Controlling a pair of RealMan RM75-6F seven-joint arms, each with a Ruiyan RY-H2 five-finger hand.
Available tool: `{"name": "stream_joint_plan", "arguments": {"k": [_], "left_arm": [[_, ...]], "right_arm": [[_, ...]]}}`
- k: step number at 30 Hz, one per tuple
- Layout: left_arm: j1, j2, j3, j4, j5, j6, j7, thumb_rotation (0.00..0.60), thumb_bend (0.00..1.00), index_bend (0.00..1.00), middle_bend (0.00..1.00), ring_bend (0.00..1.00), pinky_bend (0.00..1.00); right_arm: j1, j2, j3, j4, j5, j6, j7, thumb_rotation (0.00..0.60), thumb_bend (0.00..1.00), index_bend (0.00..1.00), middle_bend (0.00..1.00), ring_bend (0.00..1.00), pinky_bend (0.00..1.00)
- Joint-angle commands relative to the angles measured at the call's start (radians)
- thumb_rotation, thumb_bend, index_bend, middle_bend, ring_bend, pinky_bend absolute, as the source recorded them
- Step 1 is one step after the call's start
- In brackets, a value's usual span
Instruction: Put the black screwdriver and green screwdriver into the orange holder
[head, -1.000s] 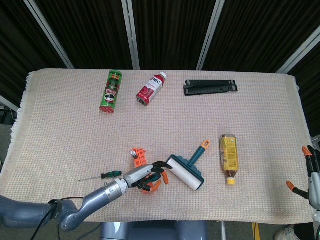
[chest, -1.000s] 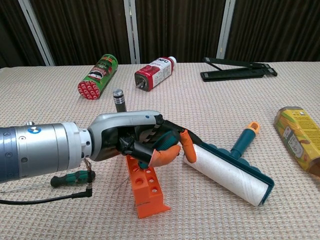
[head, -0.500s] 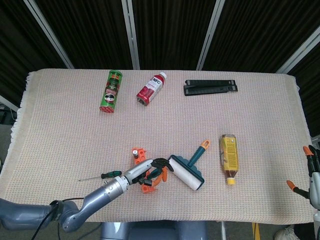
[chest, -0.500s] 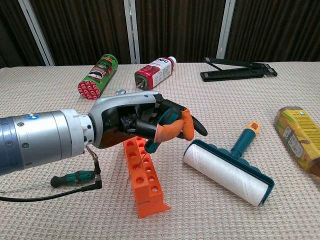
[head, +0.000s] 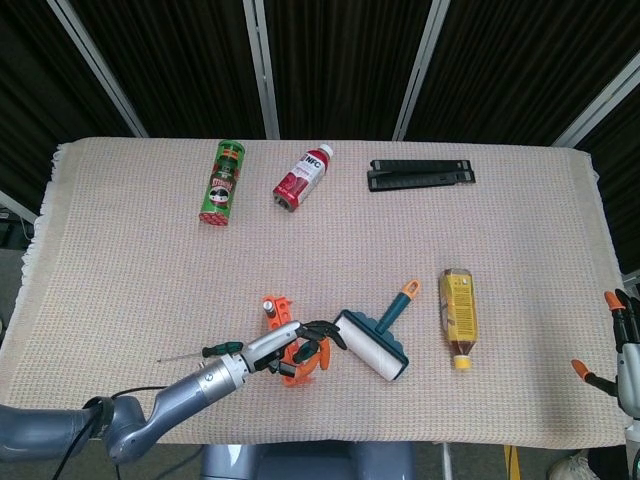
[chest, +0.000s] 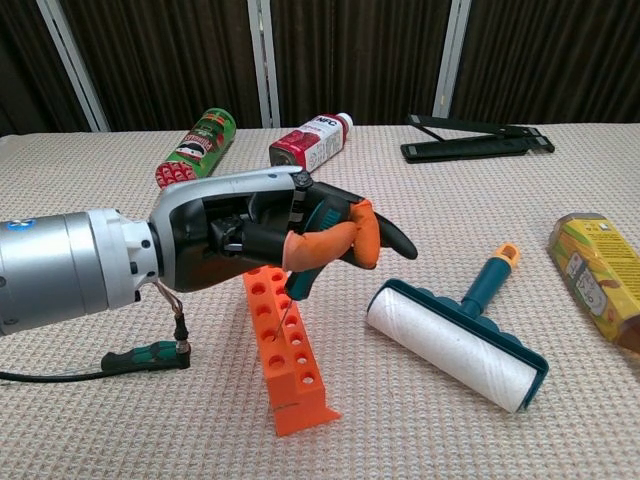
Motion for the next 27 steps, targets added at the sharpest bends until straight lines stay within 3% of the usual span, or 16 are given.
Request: {"name": "stream_joint_plan", "arguments": {"k": [1, 15, 27], "left_arm": [[-0.008, 0.024, 0.024, 0.022, 0.064, 0.033, -0.08, 0.531, 0.91, 0.52, 0.27, 0.1, 0.14], [-0.036, 0.06, 0.093, 0.064, 0.166, 0.118, -0.267, 0.533, 0.91, 0.38, 0.31, 0.15, 0.16], [-0.059, 0.082, 0.158, 0.099, 0.227, 0.186, -0.405, 0.532, 0.91, 0.19, 0.32, 0.18, 0.18]], "right_arm": [[0.001, 0.0, 0.001, -0.002, -0.001, 0.001, -0.002, 0.6, 0.0, 0.04, 0.03, 0.0, 0.0], [0.004, -0.001, 0.002, -0.01, -0.002, 0.001, -0.015, 0.6, 0.0, 0.04, 0.03, 0.0, 0.0], [0.006, -0.002, 0.003, -0.014, -0.001, -0.001, -0.025, 0.6, 0.0, 0.04, 0.04, 0.0, 0.0]]}}
